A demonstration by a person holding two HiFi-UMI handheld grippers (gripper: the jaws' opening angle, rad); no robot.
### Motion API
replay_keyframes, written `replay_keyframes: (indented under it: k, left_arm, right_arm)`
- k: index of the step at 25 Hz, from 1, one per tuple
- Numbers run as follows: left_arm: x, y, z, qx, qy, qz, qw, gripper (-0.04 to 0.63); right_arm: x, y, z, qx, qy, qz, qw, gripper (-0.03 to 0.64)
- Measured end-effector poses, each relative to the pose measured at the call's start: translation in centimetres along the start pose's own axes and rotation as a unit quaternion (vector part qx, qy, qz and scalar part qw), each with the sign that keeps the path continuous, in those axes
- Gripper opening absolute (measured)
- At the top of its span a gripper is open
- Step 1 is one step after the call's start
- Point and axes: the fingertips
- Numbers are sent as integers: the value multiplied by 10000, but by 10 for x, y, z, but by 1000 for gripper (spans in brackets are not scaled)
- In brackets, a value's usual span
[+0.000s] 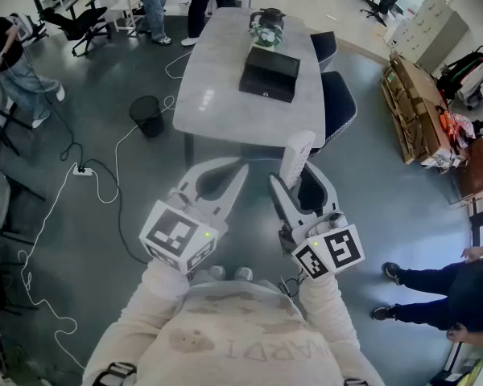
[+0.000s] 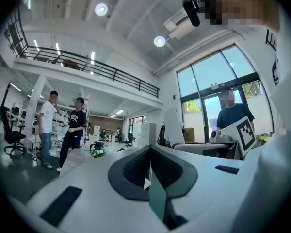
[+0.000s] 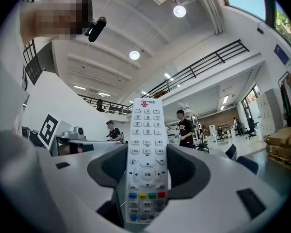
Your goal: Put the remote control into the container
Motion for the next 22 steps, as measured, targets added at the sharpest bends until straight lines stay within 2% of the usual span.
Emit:
replay_keyframes:
  k: [14,20,22]
  left_arm:
    - [5,9,2,28,-2,2,10000,12]
    - [2,14,1,70,49,56,9999,12]
    - [2,16,1,83,50,91,9999,12]
  right_arm:
    - [-7,7,1,18,42,7,10000,238]
    - [-12,5,2,286,-520,-95,9982,238]
    - [-11,4,4,232,-537,-69,9983,238]
Point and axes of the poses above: the fingertips, and each gripper's own axes: y backward along the fingers, x to its right, z out of its underside, and after that the axes turned 11 degrees about -z, right-handed
